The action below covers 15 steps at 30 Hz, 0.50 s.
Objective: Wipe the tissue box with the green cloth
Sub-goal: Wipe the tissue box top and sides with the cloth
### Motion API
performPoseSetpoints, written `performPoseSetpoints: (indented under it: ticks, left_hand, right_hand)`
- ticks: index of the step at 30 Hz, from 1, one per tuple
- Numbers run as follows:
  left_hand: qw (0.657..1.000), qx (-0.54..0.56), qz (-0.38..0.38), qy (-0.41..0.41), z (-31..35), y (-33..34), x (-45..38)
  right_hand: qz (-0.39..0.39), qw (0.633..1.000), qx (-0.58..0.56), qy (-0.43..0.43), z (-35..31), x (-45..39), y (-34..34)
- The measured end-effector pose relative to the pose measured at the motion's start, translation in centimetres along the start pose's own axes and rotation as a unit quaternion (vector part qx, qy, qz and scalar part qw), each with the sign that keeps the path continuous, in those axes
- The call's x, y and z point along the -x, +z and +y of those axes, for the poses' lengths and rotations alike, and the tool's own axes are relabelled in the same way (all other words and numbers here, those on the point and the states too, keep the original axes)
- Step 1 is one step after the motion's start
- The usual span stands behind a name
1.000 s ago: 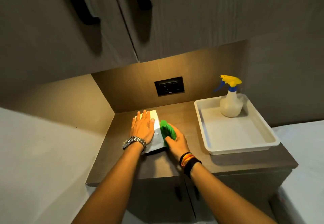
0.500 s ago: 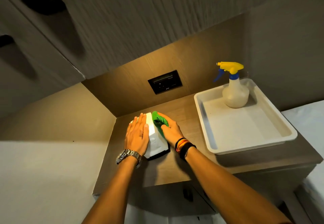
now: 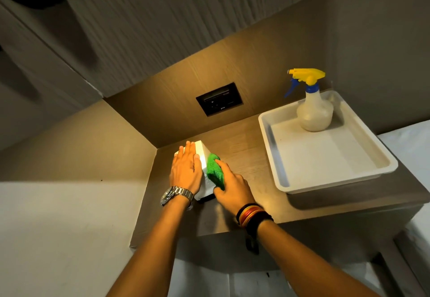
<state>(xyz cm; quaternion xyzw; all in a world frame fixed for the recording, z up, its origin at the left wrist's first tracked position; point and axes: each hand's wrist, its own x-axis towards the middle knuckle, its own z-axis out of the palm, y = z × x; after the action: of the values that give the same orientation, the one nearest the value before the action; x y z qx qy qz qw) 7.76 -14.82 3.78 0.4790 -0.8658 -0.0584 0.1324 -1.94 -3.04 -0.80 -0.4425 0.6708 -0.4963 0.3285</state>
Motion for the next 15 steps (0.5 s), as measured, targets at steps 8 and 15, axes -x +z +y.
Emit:
performPoseSetpoints:
  ticks: [8,15]
  left_hand:
    - [1.000,-0.013,0.020,0.007,-0.3,0.4,0.2]
    - [1.000,-0.011,0.018,0.010,-0.5,0.4,0.1]
  right_hand:
    - [-0.006,0.995,-0.085,0.045,0.8,-3.6,0.2]
    - [-0.029,0.992,-0.110,-0.061,0.9,-4.1,0.3]
